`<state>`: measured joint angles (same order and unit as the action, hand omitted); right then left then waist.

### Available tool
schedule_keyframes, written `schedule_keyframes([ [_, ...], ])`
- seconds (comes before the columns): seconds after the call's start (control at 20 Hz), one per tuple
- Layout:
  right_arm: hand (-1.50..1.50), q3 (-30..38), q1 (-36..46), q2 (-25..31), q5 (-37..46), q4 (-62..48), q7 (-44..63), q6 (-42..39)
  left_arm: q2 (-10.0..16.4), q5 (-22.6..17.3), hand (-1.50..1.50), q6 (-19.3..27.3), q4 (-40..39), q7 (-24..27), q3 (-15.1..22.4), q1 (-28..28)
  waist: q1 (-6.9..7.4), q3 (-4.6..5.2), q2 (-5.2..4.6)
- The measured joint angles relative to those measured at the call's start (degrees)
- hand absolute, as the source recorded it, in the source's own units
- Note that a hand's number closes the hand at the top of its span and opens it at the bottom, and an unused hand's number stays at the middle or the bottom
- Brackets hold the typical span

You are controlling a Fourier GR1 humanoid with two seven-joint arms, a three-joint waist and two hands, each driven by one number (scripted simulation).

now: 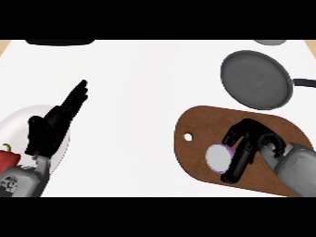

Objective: Pick the can from the cutting board and place it in the pan

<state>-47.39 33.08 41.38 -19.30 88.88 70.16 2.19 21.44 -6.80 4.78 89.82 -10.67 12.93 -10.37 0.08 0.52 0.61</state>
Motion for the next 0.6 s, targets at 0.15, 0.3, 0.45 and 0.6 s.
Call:
schedule_keyframes([
  [0.15, 1.5, -0.1, 1.2, 1.2, 2.1, 1.5, 0.2, 0.7, 0.3, 0.0, 0.0, -0.3, 0.7, -0.5, -0.5, 0.4, -0.05, -0.16, -0.03],
  [0.3, 1.5, -0.7, 3.9, 2.2, 6.7, 3.5, -1.3, 1.1, 0.2, -0.1, 0.0, -0.8, 0.5, -0.6, -0.9, 0.2, -0.13, -0.29, -0.14],
  [0.45, 1.5, -3.9, 6.0, 1.4, 15.7, 9.1, -5.9, 2.5, 0.4, -0.2, 0.0, -1.1, 0.4, -0.3, -1.2, 0.7, -0.27, -0.38, 0.16],
  [0.6, 1.5, -6.9, 8.7, 0.8, 25.6, 15.2, -10.4, 4.4, 0.3, -0.2, 0.0, -1.0, 0.0, -0.2, -1.4, 1.0, -0.74, -0.44, 0.56],
])
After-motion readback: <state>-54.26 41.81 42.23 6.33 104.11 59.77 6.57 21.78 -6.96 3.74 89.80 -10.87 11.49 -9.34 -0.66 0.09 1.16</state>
